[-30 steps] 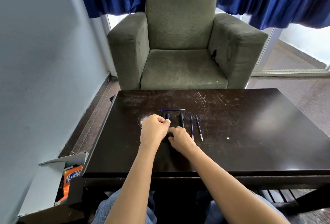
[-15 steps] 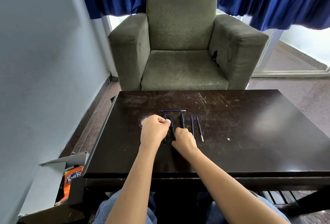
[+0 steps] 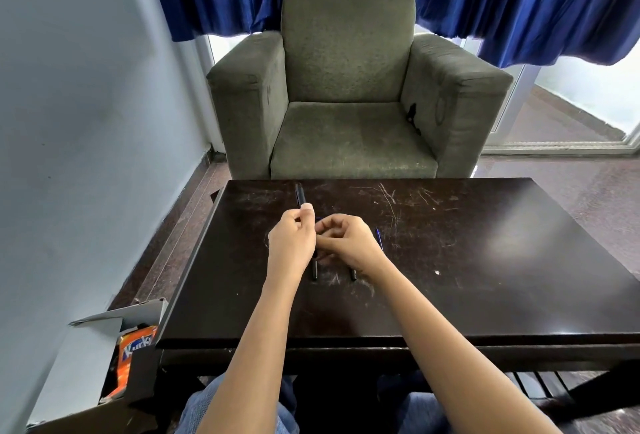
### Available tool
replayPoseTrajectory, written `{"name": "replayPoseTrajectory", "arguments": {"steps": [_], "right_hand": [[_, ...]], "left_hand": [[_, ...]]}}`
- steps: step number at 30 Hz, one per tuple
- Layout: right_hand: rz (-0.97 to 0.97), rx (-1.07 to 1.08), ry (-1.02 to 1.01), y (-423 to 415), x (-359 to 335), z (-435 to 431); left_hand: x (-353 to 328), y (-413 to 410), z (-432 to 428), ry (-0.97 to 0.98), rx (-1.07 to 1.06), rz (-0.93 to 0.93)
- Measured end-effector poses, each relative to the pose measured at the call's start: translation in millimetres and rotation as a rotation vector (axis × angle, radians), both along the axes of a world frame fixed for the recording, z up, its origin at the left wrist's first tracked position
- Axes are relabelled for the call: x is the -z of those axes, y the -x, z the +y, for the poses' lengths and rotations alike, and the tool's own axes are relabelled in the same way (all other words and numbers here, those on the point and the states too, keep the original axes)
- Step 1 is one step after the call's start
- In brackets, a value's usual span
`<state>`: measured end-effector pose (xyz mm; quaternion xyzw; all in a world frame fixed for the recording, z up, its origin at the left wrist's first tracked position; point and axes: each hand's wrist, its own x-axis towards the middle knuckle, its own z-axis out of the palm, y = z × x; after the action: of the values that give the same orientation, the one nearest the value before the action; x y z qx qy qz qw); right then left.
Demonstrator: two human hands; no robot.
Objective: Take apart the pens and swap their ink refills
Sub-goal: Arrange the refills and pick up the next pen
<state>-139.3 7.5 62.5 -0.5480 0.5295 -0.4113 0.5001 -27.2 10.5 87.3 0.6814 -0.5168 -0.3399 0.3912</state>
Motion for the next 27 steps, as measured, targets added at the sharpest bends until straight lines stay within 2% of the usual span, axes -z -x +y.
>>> {"name": "replayPoseTrajectory", "arguments": {"steps": [7, 10, 13, 15, 19, 27], "right_hand": [[-0.081, -0.218, 0.063, 5.9, -6.5, 3.7], [-0.084, -0.101, 0.081, 10.1, -8.6, -0.8], [-0.066, 0.114, 0.085, 15.4, -8.7, -5.0], [-0.031, 0.175, 0.074, 17.4, -6.7, -6.1], [0.048, 0.181, 0.048, 14.4, -2.7, -6.9], [0.107, 0.161, 0.043, 14.5, 4.3, -12.3]], "left_hand": [[0.0, -3.1, -0.8, 0.222, -0.103, 0.133], [0.4, -3.6, -1.6, 0.214, -0.046, 0.069], [2.9, -1.4, -0.3, 0.134, 0.115, -0.059], [3.5, 1.8, 2.4, 0.071, 0.226, -0.125], [2.7, 2.6, 4.4, 0.019, 0.323, -0.23], [3.4, 1.7, 5.0, 0.005, 0.351, -0.288]]}}
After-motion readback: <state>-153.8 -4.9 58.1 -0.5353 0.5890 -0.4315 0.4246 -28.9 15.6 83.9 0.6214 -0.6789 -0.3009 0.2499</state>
